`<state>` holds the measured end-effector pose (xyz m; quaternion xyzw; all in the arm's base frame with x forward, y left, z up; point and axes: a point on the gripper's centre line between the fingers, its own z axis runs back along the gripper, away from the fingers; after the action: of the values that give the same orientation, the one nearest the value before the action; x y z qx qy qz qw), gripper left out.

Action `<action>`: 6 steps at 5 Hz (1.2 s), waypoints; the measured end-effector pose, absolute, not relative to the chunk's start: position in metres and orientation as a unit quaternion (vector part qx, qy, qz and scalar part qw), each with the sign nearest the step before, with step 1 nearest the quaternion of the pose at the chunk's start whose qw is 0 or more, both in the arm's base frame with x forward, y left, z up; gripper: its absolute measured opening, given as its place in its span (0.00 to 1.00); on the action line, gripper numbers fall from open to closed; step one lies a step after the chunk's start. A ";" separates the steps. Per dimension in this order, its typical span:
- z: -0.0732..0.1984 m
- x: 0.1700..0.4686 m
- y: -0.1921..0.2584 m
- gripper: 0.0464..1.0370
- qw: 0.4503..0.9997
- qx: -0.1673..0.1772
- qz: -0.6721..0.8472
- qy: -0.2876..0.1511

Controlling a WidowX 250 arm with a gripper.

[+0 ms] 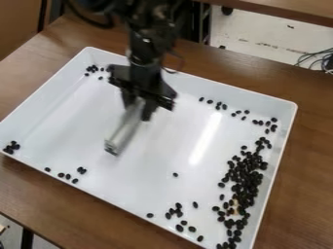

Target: Sweep into pile

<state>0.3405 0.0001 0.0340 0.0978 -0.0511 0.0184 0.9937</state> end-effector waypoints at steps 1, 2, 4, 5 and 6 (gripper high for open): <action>0.017 0.321 0.053 0.32 0.994 0.097 0.032 -0.027; 0.000 0.299 0.107 0.32 0.996 0.088 0.017 -0.028; -0.010 0.291 0.116 0.32 0.994 0.095 0.003 -0.046; -0.014 0.281 0.073 0.32 0.993 0.092 -0.035 -0.059; -0.016 0.276 0.042 0.32 0.991 0.094 -0.052 -0.075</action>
<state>0.2760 0.0415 -0.0165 0.0944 -0.0751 -0.0518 0.9913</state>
